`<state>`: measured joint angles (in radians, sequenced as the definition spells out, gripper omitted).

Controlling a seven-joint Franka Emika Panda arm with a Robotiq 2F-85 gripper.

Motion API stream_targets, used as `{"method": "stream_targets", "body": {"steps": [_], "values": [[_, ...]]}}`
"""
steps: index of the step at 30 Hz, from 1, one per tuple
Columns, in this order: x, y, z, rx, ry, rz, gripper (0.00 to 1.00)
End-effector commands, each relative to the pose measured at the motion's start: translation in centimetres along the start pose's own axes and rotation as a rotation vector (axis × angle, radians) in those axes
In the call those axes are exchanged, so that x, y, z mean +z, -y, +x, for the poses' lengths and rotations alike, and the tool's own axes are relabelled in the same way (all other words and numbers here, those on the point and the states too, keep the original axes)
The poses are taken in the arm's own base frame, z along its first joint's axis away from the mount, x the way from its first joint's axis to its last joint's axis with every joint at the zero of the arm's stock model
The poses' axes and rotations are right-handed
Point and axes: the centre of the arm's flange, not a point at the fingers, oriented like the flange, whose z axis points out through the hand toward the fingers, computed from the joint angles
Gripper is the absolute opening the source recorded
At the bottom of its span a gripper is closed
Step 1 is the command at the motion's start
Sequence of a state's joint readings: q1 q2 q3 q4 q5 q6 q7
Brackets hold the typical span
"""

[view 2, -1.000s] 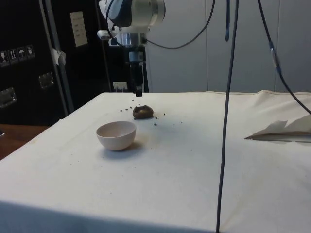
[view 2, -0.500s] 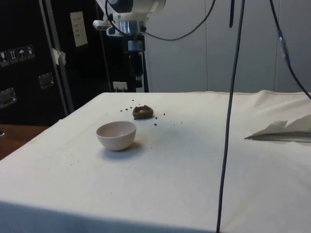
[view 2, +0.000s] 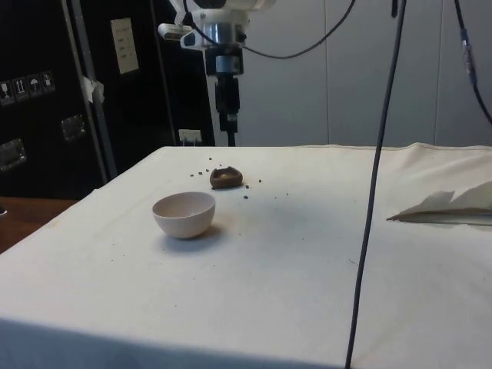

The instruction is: Pour the coffee beans from the cup into the bowl.

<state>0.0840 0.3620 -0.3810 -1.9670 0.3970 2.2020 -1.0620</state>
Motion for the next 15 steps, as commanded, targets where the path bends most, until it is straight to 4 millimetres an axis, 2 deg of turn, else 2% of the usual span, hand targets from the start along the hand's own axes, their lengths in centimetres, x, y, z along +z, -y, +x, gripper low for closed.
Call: {"method": "stream_targets", "body": {"steps": [1,15], "values": [[-0.2,0.3,-0.2,-0.001,-0.005,-0.015,1.00],[-0.3,3.0,-2.8,-0.010,-0.039,-0.006,1.00]]}}
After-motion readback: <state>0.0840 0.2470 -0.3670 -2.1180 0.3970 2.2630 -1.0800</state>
